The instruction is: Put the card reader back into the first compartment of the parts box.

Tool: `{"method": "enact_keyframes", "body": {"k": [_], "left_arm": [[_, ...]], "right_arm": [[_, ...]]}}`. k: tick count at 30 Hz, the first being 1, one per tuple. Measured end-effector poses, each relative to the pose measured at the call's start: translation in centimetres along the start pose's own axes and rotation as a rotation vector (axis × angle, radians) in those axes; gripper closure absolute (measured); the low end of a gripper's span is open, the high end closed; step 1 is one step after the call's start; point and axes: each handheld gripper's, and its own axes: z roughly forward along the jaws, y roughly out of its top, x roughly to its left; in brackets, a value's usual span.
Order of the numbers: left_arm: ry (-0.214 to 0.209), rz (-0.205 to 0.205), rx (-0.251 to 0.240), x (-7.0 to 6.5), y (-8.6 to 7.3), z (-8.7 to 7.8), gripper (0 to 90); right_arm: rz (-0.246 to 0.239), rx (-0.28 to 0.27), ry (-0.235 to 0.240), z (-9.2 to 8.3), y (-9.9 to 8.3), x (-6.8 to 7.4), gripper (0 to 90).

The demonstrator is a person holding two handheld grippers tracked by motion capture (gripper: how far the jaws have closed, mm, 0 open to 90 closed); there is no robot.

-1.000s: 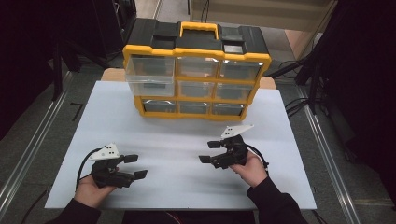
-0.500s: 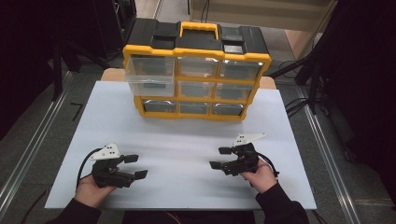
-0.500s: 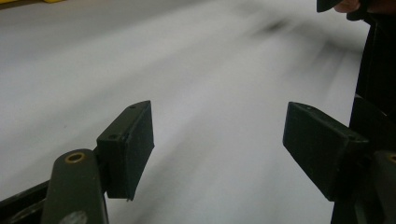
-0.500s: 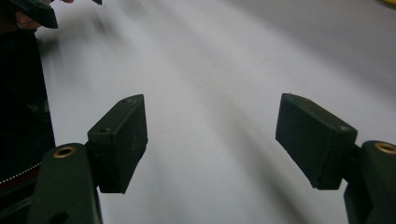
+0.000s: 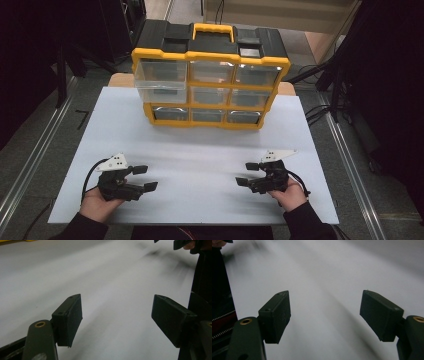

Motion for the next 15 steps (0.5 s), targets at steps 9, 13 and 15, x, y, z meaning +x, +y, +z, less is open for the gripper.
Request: {"method": "enact_keyframes", "body": {"k": [9,13,15], "left_arm": [[0.004,0.001,0.001,0.0,0.0,0.0,26.2],[0.007,0.000,0.004,0.0,0.0,0.1,26.2],[0.007,0.002,0.004,0.0,0.0,0.1,26.2]], "right_arm": [[0.047,0.016,-0.021,-0.9,-1.8,-0.7,22.9],[0.062,0.009,-0.033,-1.4,-2.3,-0.9,22.9],[0.067,0.005,-0.040,-1.6,-2.4,-1.1,22.9]]}}
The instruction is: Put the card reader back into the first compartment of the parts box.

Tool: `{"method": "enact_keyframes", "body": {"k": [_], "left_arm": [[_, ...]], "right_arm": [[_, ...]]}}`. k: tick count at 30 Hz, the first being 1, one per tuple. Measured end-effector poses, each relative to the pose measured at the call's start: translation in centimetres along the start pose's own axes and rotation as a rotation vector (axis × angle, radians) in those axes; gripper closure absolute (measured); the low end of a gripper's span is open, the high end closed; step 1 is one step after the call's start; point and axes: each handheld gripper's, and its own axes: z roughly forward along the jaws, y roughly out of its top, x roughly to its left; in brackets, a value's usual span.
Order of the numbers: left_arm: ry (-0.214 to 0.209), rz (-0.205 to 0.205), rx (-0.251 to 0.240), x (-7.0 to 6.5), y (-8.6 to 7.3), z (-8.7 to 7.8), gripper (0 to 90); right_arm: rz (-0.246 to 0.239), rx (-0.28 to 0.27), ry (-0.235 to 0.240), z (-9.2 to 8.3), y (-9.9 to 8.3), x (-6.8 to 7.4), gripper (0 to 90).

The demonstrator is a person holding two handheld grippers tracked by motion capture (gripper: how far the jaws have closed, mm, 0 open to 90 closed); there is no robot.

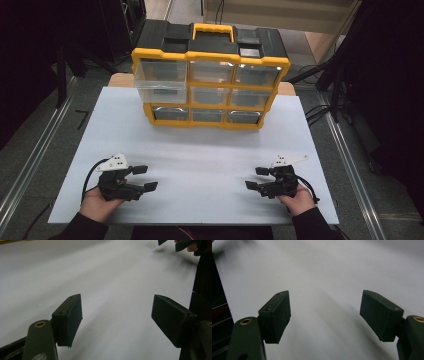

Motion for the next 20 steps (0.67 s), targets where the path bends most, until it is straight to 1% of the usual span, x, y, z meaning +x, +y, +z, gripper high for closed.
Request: {"method": "enact_keyframes", "body": {"k": [3,20], "left_arm": [[0.001,0.001,0.000,-0.01,0.00,0.01,26.2],[0.002,0.001,-0.002,-0.04,0.01,0.01,26.2]], "right_arm": [[0.003,-0.005,-0.001,-0.04,-0.10,-0.11,22.9],[-0.001,0.006,0.006,0.15,-0.05,0.04,22.9]]}}
